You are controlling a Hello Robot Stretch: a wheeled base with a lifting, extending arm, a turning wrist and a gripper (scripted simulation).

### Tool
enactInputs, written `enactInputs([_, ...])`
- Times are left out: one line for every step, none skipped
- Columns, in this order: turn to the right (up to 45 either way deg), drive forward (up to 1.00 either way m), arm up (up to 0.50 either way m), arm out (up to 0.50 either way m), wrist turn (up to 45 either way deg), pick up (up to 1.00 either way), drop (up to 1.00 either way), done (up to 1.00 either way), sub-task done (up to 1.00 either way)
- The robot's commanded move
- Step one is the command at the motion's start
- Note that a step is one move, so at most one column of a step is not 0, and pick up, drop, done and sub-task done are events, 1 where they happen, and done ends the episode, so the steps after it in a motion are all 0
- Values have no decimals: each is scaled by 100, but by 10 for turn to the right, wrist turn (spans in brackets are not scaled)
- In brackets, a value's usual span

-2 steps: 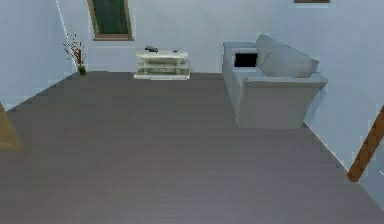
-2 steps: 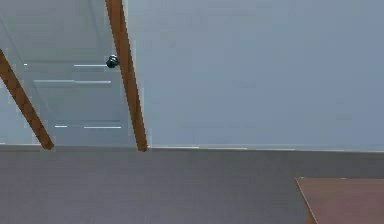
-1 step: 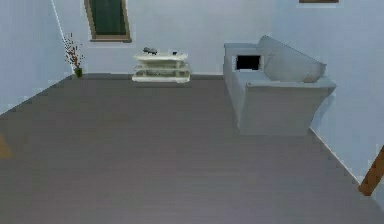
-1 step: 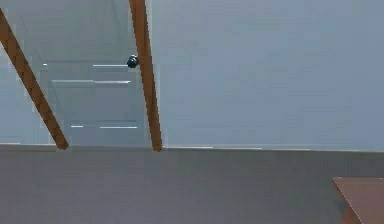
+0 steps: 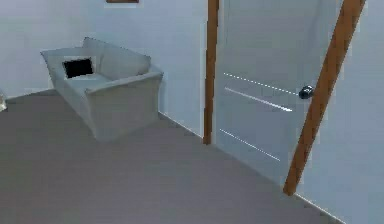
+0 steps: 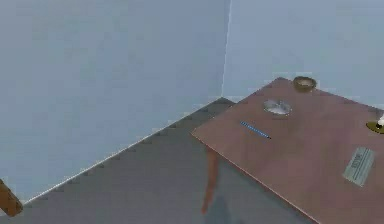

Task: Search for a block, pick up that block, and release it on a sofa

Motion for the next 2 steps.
enactInputs([420, 0, 0, 0, 0, 0, 0, 0, 0])
enactInputs([0, 15, 0, 0, 0, 0, 0, 0, 0])
